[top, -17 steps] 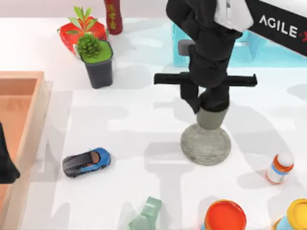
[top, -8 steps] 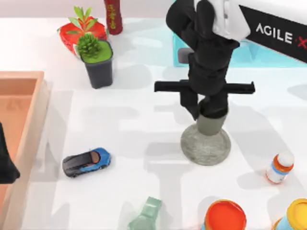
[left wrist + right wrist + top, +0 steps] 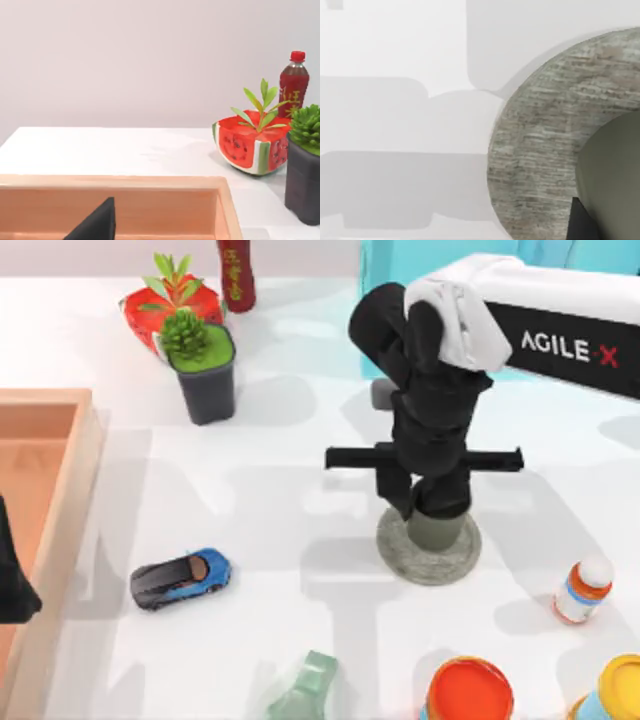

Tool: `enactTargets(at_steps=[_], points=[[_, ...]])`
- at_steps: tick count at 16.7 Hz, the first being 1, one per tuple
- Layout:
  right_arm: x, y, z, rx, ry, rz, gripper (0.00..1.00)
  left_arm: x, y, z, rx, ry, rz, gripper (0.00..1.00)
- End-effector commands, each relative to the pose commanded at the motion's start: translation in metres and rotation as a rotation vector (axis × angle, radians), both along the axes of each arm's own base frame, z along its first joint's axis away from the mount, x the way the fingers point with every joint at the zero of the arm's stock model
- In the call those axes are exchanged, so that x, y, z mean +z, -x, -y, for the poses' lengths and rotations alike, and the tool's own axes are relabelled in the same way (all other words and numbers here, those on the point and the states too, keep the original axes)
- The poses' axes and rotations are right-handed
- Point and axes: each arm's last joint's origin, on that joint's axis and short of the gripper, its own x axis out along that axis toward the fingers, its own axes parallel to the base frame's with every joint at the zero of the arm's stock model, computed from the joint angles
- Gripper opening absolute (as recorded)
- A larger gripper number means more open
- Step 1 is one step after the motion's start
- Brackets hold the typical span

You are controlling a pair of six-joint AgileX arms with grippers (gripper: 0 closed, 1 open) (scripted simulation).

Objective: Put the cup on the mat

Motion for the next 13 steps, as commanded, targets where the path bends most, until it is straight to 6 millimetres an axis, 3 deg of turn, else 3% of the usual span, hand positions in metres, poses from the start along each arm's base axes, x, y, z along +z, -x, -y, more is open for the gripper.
enactTargets(at_steps=[1,13], points=[[0.0000,0.0000,0.0000,0.000,0.000,0.000,0.00,0.0000,0.0000,0.0000,0.000,0.000,0.000,1.00],[0.0000,0.0000,0.0000,0.000,0.000,0.000,0.90,0.0000,0.0000,0.0000,0.000,0.000,0.000,1.00]])
